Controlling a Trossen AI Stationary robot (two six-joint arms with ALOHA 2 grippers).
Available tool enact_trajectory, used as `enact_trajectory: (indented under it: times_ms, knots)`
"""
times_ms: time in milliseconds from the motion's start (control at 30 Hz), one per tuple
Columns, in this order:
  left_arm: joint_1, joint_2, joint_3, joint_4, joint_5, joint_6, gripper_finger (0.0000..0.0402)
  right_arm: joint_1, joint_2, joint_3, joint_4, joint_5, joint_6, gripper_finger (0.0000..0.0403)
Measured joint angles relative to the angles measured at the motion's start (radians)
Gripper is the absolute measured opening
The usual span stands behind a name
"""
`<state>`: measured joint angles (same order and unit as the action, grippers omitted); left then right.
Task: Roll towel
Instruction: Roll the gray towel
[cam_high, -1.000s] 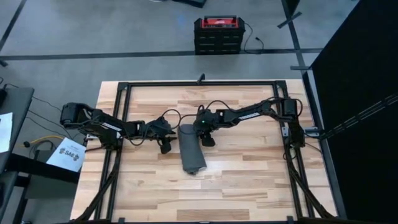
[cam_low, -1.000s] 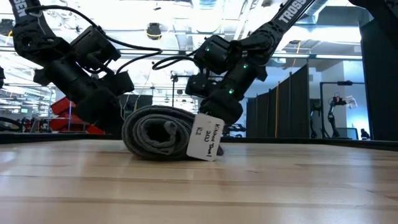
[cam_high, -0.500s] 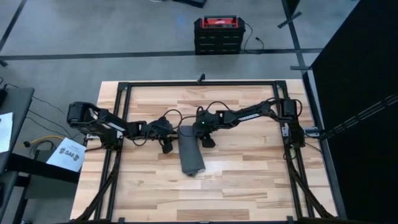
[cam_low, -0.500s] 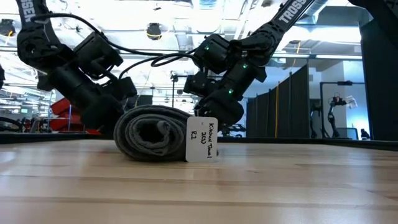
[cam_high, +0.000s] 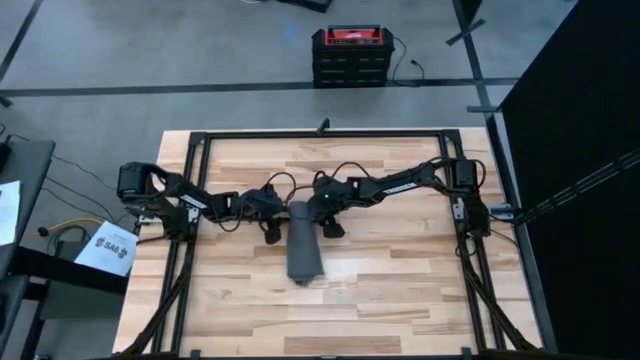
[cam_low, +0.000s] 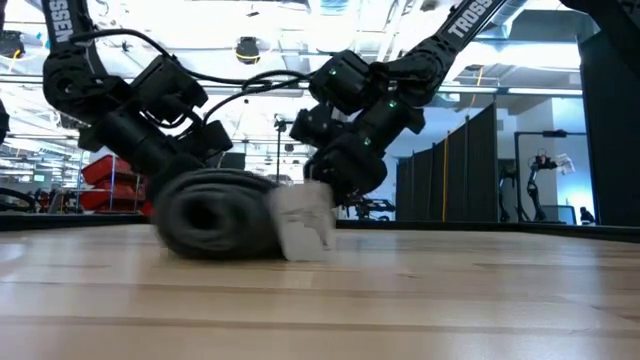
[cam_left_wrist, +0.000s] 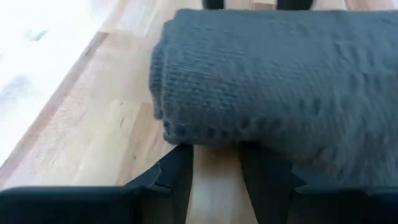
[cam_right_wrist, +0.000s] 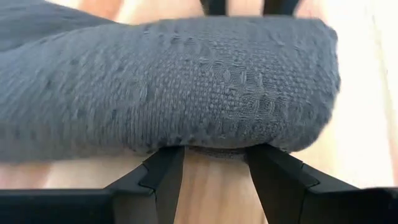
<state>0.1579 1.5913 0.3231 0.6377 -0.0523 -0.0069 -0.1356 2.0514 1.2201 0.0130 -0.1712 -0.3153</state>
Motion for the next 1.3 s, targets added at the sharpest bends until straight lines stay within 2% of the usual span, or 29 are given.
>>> enact_trajectory:
  times_ms: [300,633,800,933,1067,1200,1300]
  knots:
    - [0.028,0.0,0.003,-0.026,0.017,-0.039,0.0118,-0.012,0.0,0.0,0.09,-0.02,-0.005,0.0166]
    - [0.028,-0.001,0.003,-0.048,0.017,-0.084,0.0118,-0.03,-0.001,0.0,-0.027,-0.008,0.054,0.0166]
    - [0.028,-0.018,0.005,-0.068,0.023,-0.104,0.0118,-0.022,-0.03,0.0,-0.081,0.039,0.056,0.0166]
    - [0.027,-0.088,0.005,-0.136,0.031,-0.107,0.0118,-0.002,-0.06,0.001,-0.112,0.052,0.075,0.0166]
    - [0.026,-0.205,0.006,-0.251,0.032,-0.113,0.0118,0.037,-0.071,0.002,-0.151,0.135,0.109,0.0166]
    - [0.01,-0.331,0.006,-0.381,0.032,-0.149,0.0118,0.068,-0.051,0.002,-0.155,0.17,0.133,0.0166]
    - [-0.013,-0.378,-0.001,-0.444,0.031,-0.191,0.0118,0.069,-0.023,0.001,-0.132,0.174,0.142,0.0166]
